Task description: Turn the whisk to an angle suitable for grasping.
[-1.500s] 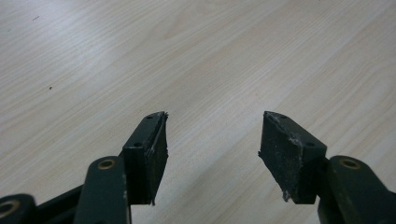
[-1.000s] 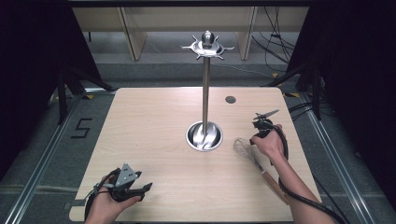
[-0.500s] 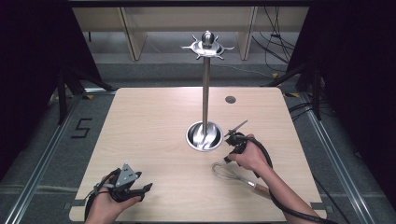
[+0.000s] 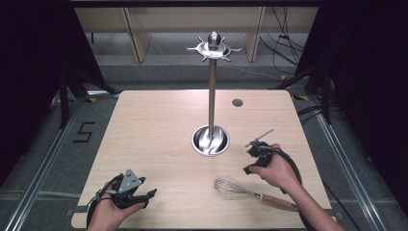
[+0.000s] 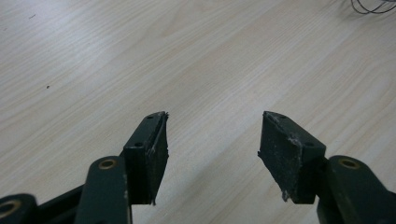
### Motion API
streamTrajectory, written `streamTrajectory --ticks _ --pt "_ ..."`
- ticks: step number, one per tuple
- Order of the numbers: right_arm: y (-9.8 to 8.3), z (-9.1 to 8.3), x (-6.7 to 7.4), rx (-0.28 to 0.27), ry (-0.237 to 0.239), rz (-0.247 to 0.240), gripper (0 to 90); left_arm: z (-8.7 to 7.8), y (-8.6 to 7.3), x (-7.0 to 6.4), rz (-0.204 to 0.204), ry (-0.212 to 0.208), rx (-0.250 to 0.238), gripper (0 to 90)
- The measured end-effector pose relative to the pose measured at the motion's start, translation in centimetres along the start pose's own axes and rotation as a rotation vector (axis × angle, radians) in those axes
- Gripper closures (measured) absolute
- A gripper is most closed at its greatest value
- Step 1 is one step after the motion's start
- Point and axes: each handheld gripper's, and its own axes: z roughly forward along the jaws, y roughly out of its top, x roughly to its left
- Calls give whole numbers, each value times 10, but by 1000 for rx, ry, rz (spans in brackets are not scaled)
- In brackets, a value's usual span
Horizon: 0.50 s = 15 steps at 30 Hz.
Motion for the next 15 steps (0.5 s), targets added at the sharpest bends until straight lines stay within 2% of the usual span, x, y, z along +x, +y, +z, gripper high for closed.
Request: streamTrajectory --ticks 3,4,5,6,7,8,9,10,11,13,14,15 --pt "-33 -21 -11 49 -27 83 900 0 0 0 4 7 -1 406" --pt "-45 -25 -14 69 -43 103 900 1 1 1 29 6 -5 406" --pt "-57 -30 -17 98 -48 127 900 1 2 1 32 5 -7 406" --pt "-70 -33 -17 148 -53 181 900 1 2 1 29 3 -16 406" --pt "-77 -35 -17 175 -55 210 900 2 1 -1 6 6 -23 406" --pt "-86 -36 -16 212 -22 226 900 1 2 1 27 -2 -14 405" --pt "-97 -35 -18 224 -21 221 900 0 2 2 43 -2 4 405" --pt "-100 -34 -18 239 -19 228 900 0 2 2 45 -1 4 405" --pt "-108 -32 -16 265 -9 260 900 0 2 2 47 0 4 406" --pt "-116 -27 -18 273 -12 248 900 0 3 3 51 3 2 406" --pt "-118 -27 -17 301 5 266 900 1 1 -1 -2 5 -6 406" --pt "-121 -23 -19 310 -1 251 900 2 1 -2 -17 5 -20 405"
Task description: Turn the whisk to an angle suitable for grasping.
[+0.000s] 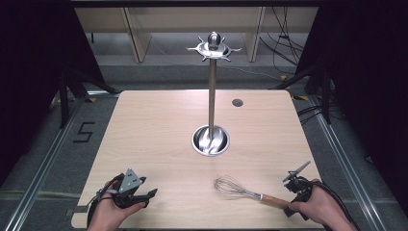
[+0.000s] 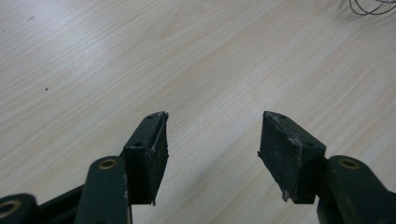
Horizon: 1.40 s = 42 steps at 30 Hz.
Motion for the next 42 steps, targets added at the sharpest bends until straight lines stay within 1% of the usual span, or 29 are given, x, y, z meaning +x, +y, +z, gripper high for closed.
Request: streamTrajectory --ticks 1,3,4,7,8,11,12,13,14,15,17,19,20,22,23,25,26,27,28,30,31,32,33,34,35,37,39,40,42 --pt "-1 2 0 29 4 22 900 -1 0 0 -2 -3 7 406" --pt "-1 6 -1 53 -12 41 900 0 0 2 35 -6 -10 405" --pt "0 7 -2 72 -15 53 900 -1 0 1 5 1 -4 405" --pt "3 11 -6 48 -69 57 900 -2 0 2 13 -1 4 405" --pt "5 11 -7 51 -64 78 900 -2 0 2 21 2 13 405" --pt "8 13 -11 45 -73 80 900 -3 0 3 24 2 12 405" --pt "10 13 -13 36 -91 79 900 -2 -1 2 2 -6 0 405" --pt "12 12 -13 33 -91 89 900 -2 0 4 34 -5 1 405" --pt "14 11 -15 22 -103 90 900 -2 0 4 42 -4 7 406" --pt "16 10 -16 18 -120 94 900 -4 1 7 78 -5 33 405" --pt "22 10 -19 2 -136 108 900 -4 1 7 73 -6 31 405" --pt "32 9 -23 -10 -136 147 900 -4 0 7 73 -6 31 405" --pt "39 8 -26 -24 -150 144 900 -2 0 4 35 -8 -1 405" --pt "49 6 -29 -41 -164 174 900 -2 0 4 25 -4 -1 405" --pt "54 4 -33 -57 -184 135 900 -2 -1 3 0 4 9 405" --pt "70 0 -37 -82 -188 151 900 -2 -1 4 2 -6 4 405" --pt "77 -1 -40 -95 -197 148 900 -4 0 8 61 -4 25 405" --pt "84 -1 -42 -109 -203 150 900 -3 0 8 58 1 11 405" --pt "91 -3 -44 -113 -203 150 900 -3 -1 5 9 -6 12 405" --pt "106 -5 -49 -123 -196 156 900 -2 -1 7 33 1 0 404" --pt "111 -5 -51 -130 -176 157 900 -3 -1 6 15 2 14 405" --pt "119 -5 -50 -149 -188 176 900 -3 -1 7 31 1 2 405" --pt "124 -3 -51 -182 -177 194 900 -3 -2 5 -7 -1 2 405" --pt "130 -4 -53 -175 -179 185 900 -3 -2 5 -11 -7 0 405" --pt "135 -4 -53 -186 -189 186 900 -4 -1 9 38 -5 13 404" --pt "143 -2 -52 -234 -176 219 900 -4 -1 10 52 -2 12 405" --pt "149 -3 -51 -247 -177 232 900 -4 -1 10 45 -6 10 405" --pt "151 -4 -48 -238 -157 281 900 -3 -1 9 25 -2 1 405" --pt "150 -3 -52 -266 -195 241 877 -4 -1 9 30 -5 5 405"
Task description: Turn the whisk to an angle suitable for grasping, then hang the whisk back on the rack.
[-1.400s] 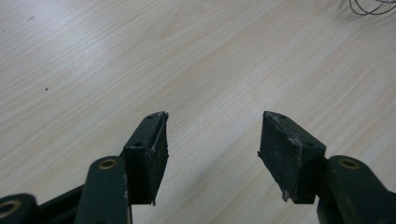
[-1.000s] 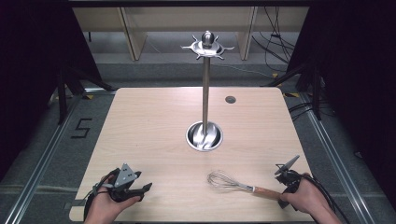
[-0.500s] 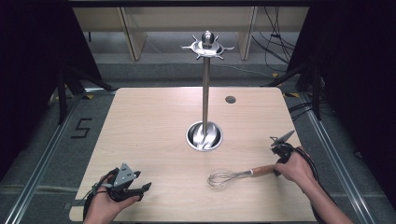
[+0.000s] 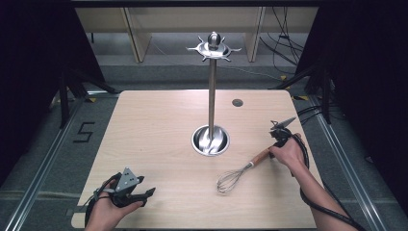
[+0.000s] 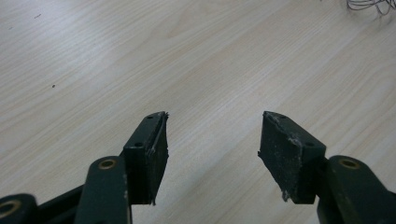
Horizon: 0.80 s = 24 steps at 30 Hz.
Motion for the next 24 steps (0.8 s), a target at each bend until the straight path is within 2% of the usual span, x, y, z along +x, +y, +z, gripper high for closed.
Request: streamTrajectory --ticks 1,3,6,7,8,9,10,11,12,13,14,15,16,17,18,19,20,21,22,23,24 --pt "-1 -1 1 -13 20 12 868 1 0 0 -4 -3 -11 405" --pt "-4 -6 0 -38 29 36 841 2 1 1 -1 -1 -23 405" --pt "-9 -13 -2 -53 35 52 768 3 2 0 -7 -9 -13 405" --pt "-9 -14 -2 -60 31 60 743 4 1 -3 -49 -14 -20 405" --pt "-11 -17 -1 -62 50 90 708 5 1 -4 -61 -19 -16 405" --pt "-11 -18 -1 -64 47 100 686 5 2 -2 -26 -16 -18 405" --pt "-12 -18 -2 -71 41 91 658 5 2 -2 -29 -16 -19 405" --pt "-13 -19 1 -87 53 106 625 5 1 -5 -70 -20 -18 405" --pt "-13 -20 3 -80 69 120 584 4 0 -5 -66 -10 -11 405" --pt "-14 -21 6 -87 77 134 565 4 1 -3 -27 -15 -12 405" --pt "-15 -20 4 -95 83 87 546 3 0 -3 -12 -16 -8 405" --pt "-15 -22 8 -100 80 113 516 2 0 -2 -6 -8 -7 405" --pt "-15 -21 11 -101 75 117 465 1 -1 -6 -59 -15 -21 405" --pt "-15 -21 13 -93 84 123 456 0 0 -3 -16 -5 -16 406" --pt "-15 -20 15 -106 101 134 452 0 -1 -5 -64 -7 -20 405" --pt "-15 -20 17 -98 97 137 438 -2 0 0 12 -10 6 405" --pt "-14 -18 18 -89 88 152 421 -1 0 -2 -30 1 -9 406" --pt "-14 -16 19 -81 73 148 412 1 0 0 -13 -6 -14 406" --pt "-13 -15 20 -69 74 184 407 2 0 0 -19 -1 -14 405" --pt "-12 -14 22 -79 87 215 402 3 -1 -2 -59 -8 -9 405" --pt "-10 -15 24 -56 98 261 387 3 0 0 -25 -17 4 406"
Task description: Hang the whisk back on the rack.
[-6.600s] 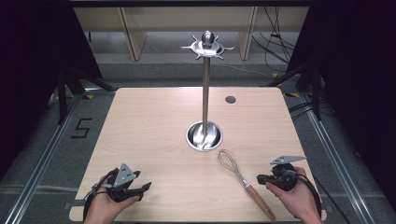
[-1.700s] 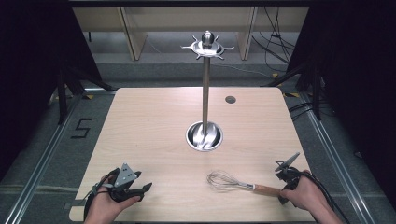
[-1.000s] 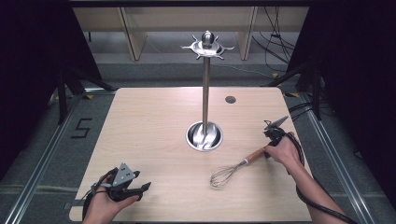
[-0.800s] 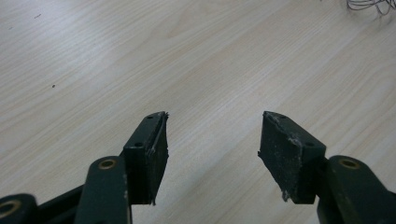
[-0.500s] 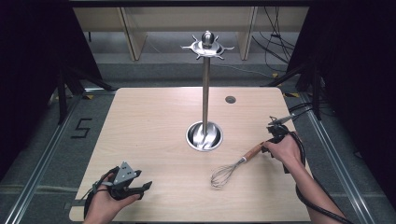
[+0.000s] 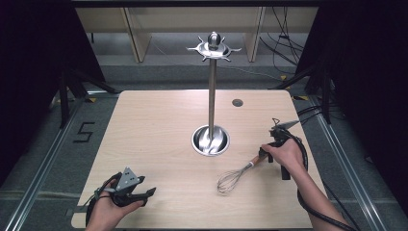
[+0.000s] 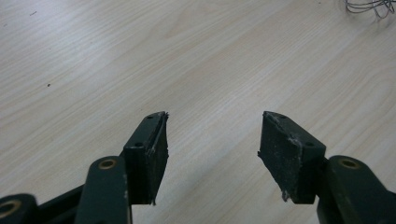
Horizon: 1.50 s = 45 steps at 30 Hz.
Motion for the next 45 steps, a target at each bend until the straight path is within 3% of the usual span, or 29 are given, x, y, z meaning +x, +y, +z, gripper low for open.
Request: streamTrajectory --ticks 1,2,3,4,5,6,7,8,9,12,14,15,17,18,20,21,22,23,24,28,29,31,33,35,36,38,39,41,45 --pt "0 1 0 -18 3 12 375 2 0 -3 -39 9 -10 406" --pt "2 2 -4 -18 -1 -23 361 3 1 -3 -38 9 -19 406" --pt "2 2 1 -11 3 55 355 3 3 0 18 5 -24 405" --pt "2 3 4 -30 12 106 348 3 3 -2 1 -4 -19 405" --pt "3 4 -3 -41 -13 4 344 3 1 -6 -43 -7 -21 405" --pt "5 3 0 -27 -6 42 340 3 1 -4 -6 -8 -24 405" --pt "6 3 -1 -18 -16 31 341 3 0 -4 -10 -7 -28 404" --pt "6 4 4 -6 -17 91 340 1 -1 -2 12 -2 -7 404" --pt "7 6 -1 -22 -26 22 337 1 -3 -5 -38 -2 -15 404" --pt "7 12 3 -13 -49 44 333 -2 -3 -1 -13 8 -30 405" --pt "7 14 3 19 -53 30 330 -2 -4 -4 -58 1 -34 405" --pt "7 16 3 30 -69 22 331 -2 -3 0 0 18 -27 405" --pt "7 19 11 103 -60 122 335 -2 -4 -4 -63 5 -15 405" --pt "7 21 9 86 -63 78 335 -3 -3 -3 -40 10 -6 405" --pt "7 24 19 82 -59 174 336 -1 -3 -3 -46 4 -16 405" --pt "7 26 15 66 -82 99 335 0 -3 -4 -56 -7 -22 405" --pt "6 26 22 94 -71 169 331 0 -4 -4 -58 3 -14 405" --pt "6 27 19 94 -86 109 329 1 -4 -4 -51 14 -17 405" --pt "6 28 20 94 -95 91 333 0 -3 -3 -46 -2 -12 405" --pt "5 31 29 122 -132 71 355 -2 -3 0 8 6 -15 405" --pt "5 32 30 131 -138 62 363 -2 -3 0 9 4 -13 405" --pt "6 32 32 136 -142 71 382 -2 -4 -3 -51 0 -12 405" --pt "6 32 35 153 -155 56 419 -2 -4 -3 -48 1 -12 405" --pt "6 32 39 181 -158 88 434 -2 -4 -3 -46 -6 -14 405" --pt "6 32 37 183 -172 51 451 -3 -4 -4 -51 -5 -15 405" --pt "7 30 37 207 -161 39 509 -3 -3 -2 -36 3 -4 405" --pt "7 30 33 224 -165 -7 541 -2 -4 -4 -54 6 -14 405" --pt "7 28 34 235 -167 1 579 -2 -4 -4 -63 -6 -14 405" --pt "7 26 33 250 -192 -31 652 -3 -2 -2 -13 -4 -8 405"
